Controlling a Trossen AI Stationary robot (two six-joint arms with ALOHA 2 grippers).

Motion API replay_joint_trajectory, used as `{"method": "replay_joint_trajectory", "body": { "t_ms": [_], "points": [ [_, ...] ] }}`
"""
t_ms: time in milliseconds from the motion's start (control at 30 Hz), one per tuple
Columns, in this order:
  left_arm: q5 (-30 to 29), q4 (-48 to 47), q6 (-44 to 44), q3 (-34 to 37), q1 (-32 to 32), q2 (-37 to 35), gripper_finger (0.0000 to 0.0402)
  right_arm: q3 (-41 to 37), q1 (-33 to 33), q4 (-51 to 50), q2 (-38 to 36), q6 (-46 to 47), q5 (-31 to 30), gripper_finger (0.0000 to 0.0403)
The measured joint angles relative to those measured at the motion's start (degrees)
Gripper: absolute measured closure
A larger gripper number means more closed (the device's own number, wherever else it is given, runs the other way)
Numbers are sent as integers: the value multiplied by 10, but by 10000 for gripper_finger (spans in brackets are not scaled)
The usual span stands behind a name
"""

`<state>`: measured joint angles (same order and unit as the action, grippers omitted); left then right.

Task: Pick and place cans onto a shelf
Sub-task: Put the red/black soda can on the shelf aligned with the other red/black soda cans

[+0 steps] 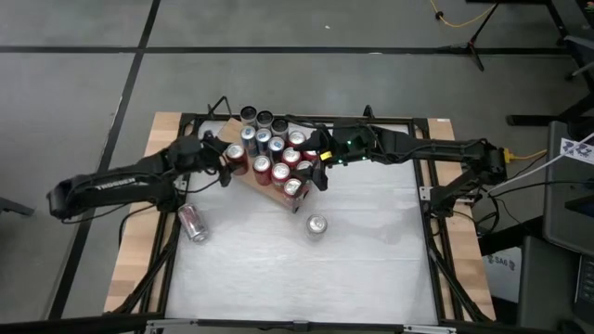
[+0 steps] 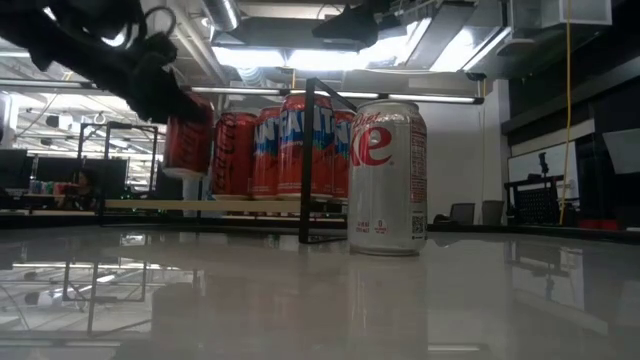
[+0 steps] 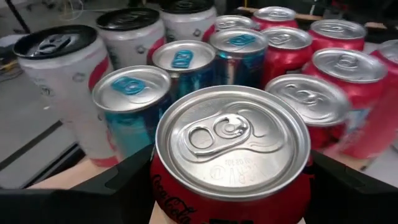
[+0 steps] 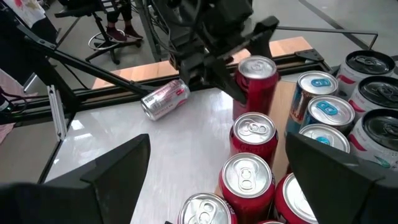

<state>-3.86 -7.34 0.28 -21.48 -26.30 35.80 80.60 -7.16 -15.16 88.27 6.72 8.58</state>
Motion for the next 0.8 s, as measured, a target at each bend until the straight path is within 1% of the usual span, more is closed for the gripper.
{"method": "replay_joint_trajectory", "body": {
  "t_ms": [100, 200, 333, 433, 667, 800],
  "points": [
    [22, 35, 6, 20, -32, 14, 116, 0, 0, 0, 0, 0, 0, 40],
    [64, 55, 17, 33, -57, 27, 116, 0, 0, 0, 0, 0, 0, 40],
    [91, 68, 20, 34, -80, 48, 116, 0, 0, 0, 0, 0, 0, 40],
    [123, 91, 20, 34, -86, 69, 116, 0, 0, 0, 0, 0, 0, 40],
    [124, 118, 33, 33, -87, 121, 115, 0, 0, -1, 1, 0, 0, 40],
    [124, 127, 34, 33, -87, 132, 114, 0, 0, -1, 1, 0, 0, 40]
  ]
}}
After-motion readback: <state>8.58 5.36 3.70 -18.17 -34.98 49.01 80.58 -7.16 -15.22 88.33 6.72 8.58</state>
